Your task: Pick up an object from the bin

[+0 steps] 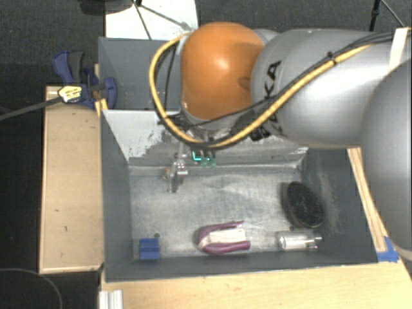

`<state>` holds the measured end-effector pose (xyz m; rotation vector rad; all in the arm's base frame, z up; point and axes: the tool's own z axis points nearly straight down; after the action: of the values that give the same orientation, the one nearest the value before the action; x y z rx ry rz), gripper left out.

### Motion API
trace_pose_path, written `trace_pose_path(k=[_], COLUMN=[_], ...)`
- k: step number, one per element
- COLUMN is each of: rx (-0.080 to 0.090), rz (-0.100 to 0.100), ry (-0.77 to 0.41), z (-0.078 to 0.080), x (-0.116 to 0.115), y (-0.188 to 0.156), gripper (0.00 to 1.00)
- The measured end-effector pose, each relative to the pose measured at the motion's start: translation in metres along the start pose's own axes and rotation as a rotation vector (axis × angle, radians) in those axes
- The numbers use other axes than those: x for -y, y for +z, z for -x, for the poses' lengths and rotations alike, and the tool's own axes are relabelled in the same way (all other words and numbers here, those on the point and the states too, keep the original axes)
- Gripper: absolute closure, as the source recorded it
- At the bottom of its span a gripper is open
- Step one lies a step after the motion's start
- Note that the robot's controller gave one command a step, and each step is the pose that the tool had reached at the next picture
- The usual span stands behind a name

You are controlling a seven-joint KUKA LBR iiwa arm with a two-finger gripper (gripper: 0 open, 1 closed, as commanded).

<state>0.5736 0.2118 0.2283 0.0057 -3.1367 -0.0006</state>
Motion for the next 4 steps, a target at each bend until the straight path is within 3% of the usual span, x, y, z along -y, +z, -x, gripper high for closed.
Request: trace_pose_path(k=[1, 2, 3, 4], rx=[-0.003, 0.001, 0.020, 0.004], rz=[-0.004, -0.004, 0.002, 0.000], ry=[0.064, 0.087, -0.014, -0.009], z=[-0.036, -0.098, -0.092, -0.097], x=[0.088, 0.169, 0.143, 0.143], y=[0.128, 0.107, 0.157, 0.157], gripper=[0.00, 0.00, 0.00, 1.00])
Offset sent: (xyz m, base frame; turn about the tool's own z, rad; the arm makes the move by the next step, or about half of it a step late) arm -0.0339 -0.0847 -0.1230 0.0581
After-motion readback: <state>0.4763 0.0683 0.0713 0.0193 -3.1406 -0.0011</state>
